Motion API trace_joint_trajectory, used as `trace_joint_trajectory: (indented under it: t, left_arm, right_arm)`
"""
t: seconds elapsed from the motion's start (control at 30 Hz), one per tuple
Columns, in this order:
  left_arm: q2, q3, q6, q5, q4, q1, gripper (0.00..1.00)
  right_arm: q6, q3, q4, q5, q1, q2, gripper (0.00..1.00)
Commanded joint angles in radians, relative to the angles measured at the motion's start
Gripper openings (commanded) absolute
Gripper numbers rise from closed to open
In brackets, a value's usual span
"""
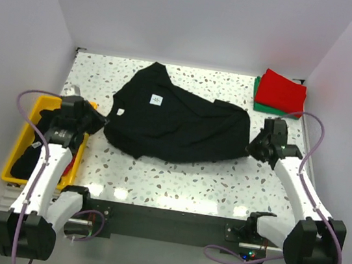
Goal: Fold and stack the t-shirts
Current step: Flatten the tshirt out
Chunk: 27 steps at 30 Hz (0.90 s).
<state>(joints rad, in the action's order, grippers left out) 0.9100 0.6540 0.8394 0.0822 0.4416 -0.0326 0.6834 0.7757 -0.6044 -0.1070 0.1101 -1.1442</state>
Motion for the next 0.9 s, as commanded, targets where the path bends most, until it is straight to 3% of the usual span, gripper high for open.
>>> trace_joint_trajectory:
  t: [0.0, 0.27, 0.47, 0.67, 0.87]
  left_arm:
    - [-0.049, 0.241, -0.043, -0.025, -0.006, -0.010, 0.00]
    - [-0.003, 0.770, -0.077, -0.075, 0.097, -0.010, 0.00]
    - [0.018, 1.042, -0.085, -0.079, 0.127, -0.010, 0.00]
    - [0.078, 1.220, -0.094, -0.079, 0.158, -0.010, 0.00]
    - [0.138, 1.205, -0.091, -0.079, 0.091, -0.010, 0.00]
  right_arm:
    - [-0.045, 0.202, -0.003, 0.053, -0.013, 0.041, 0.00]
    - [-0.033, 0.575, -0.112, 0.190, -0.107, 0.038, 0.00]
    - [-0.025, 0.807, -0.191, 0.201, -0.138, 0.069, 0.00]
    - [-0.018, 0.956, -0.213, 0.196, -0.139, 0.090, 0.00]
    - [0.007, 0.965, -0.108, 0.236, -0.139, 0.044, 0.00]
